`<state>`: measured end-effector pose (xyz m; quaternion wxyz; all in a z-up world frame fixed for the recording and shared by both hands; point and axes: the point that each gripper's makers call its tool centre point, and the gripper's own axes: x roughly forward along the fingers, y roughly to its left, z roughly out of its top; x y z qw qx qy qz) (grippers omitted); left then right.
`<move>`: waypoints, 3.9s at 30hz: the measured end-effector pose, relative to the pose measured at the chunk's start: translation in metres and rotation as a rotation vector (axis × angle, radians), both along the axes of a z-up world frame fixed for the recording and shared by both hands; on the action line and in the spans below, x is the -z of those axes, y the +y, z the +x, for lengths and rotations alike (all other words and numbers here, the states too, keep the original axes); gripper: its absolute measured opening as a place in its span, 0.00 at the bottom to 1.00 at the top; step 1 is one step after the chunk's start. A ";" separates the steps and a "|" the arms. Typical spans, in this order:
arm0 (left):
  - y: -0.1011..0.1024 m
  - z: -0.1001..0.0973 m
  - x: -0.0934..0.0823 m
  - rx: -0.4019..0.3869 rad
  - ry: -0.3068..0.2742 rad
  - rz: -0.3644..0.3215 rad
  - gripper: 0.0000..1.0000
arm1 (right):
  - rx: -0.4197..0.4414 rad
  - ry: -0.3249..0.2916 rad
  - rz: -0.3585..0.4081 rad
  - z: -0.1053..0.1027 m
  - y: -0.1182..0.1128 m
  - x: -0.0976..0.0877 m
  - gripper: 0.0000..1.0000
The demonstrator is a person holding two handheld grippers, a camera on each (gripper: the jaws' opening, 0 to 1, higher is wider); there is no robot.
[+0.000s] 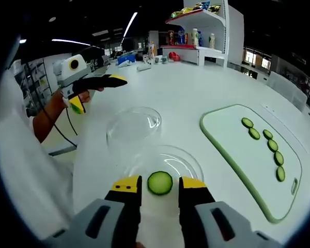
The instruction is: Open the petri dish lid, add cucumber slices into the petri dish, and close the lid
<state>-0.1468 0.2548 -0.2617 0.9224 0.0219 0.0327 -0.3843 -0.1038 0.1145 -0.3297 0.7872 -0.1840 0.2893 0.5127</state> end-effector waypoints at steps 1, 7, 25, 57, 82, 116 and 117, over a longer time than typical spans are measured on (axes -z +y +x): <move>0.000 0.000 0.000 0.000 0.000 0.000 0.69 | 0.002 -0.001 0.001 0.000 0.000 0.000 0.28; 0.000 0.000 0.000 0.001 -0.002 0.000 0.69 | 0.011 -0.010 0.011 0.001 0.001 -0.004 0.28; 0.005 0.004 -0.003 -0.031 -0.005 -0.015 0.69 | 0.073 -0.110 0.122 0.011 -0.008 -0.031 0.32; 0.010 0.019 -0.027 -0.067 -0.060 -0.040 0.69 | 0.489 -0.352 0.389 0.048 -0.096 -0.096 0.36; 0.062 0.042 -0.051 -0.344 -0.154 -0.102 0.69 | 0.890 -0.542 0.436 0.045 -0.210 -0.118 0.38; 0.082 0.025 -0.051 -0.433 -0.160 -0.106 0.69 | 1.091 -0.580 0.440 -0.024 -0.310 -0.106 0.47; 0.082 0.025 -0.051 -0.431 -0.159 -0.106 0.69 | 1.093 -0.581 0.440 -0.025 -0.311 -0.106 0.47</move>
